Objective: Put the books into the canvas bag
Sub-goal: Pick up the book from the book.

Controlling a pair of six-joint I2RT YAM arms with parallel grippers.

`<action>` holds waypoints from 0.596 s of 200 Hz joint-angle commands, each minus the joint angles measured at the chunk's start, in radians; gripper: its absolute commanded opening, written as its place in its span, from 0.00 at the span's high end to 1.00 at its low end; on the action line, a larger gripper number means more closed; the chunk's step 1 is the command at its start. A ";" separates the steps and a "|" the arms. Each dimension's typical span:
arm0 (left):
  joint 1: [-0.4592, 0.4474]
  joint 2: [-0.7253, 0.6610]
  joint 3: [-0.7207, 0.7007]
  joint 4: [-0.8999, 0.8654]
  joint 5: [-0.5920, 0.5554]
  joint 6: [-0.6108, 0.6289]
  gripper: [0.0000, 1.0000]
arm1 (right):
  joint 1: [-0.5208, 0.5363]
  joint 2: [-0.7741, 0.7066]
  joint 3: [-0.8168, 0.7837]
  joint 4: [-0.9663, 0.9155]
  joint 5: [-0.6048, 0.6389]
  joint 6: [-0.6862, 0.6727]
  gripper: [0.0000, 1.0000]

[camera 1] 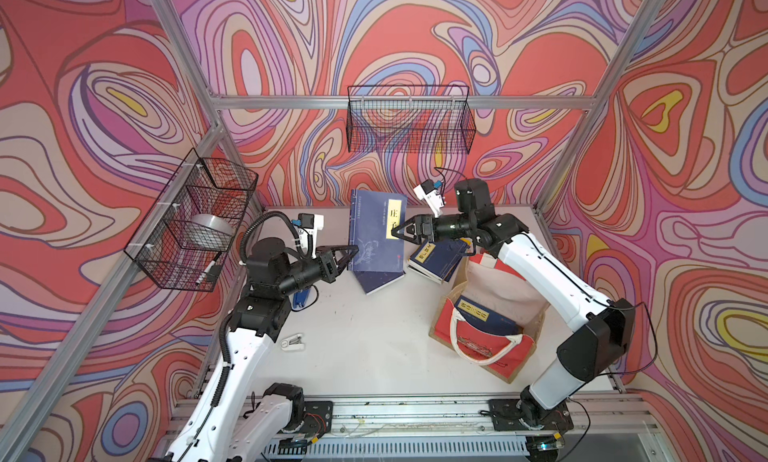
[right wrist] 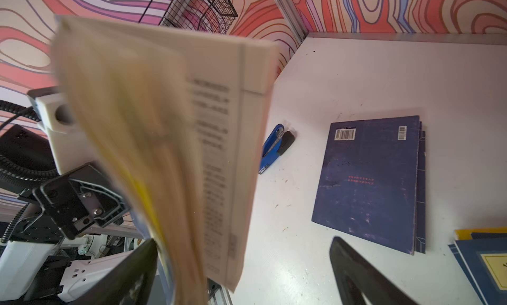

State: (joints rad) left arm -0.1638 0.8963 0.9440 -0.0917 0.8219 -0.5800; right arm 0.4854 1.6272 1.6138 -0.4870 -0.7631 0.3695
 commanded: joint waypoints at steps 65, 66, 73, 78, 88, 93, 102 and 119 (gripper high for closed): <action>0.004 -0.036 -0.002 0.286 0.261 -0.162 1.00 | 0.001 -0.213 -0.372 0.706 -0.349 0.275 0.02; 0.004 -0.036 -0.003 0.290 0.261 -0.164 1.00 | 0.001 -0.214 -0.375 0.715 -0.353 0.280 0.02; 0.004 -0.034 -0.004 0.301 0.265 -0.172 1.00 | 0.002 -0.220 -0.393 0.771 -0.369 0.311 0.02; 0.004 -0.031 -0.004 0.303 0.265 -0.174 1.00 | 0.004 -0.225 -0.402 0.801 -0.375 0.325 0.03; 0.004 -0.026 -0.002 0.306 0.269 -0.178 1.00 | 0.008 -0.233 -0.412 0.844 -0.381 0.345 0.07; 0.003 -0.024 -0.003 0.306 0.269 -0.178 1.00 | 0.010 -0.236 -0.413 0.856 -0.382 0.351 0.11; 0.004 -0.019 -0.006 0.305 0.267 -0.177 1.00 | 0.016 -0.239 -0.410 0.869 -0.389 0.358 0.19; 0.003 -0.013 -0.018 0.302 0.258 -0.166 1.00 | 0.025 -0.245 -0.405 0.883 -0.394 0.374 0.41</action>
State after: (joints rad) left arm -0.1638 0.8841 0.9386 0.1379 1.0637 -0.7387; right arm 0.4961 1.4120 1.2095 0.2623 -1.1076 0.6739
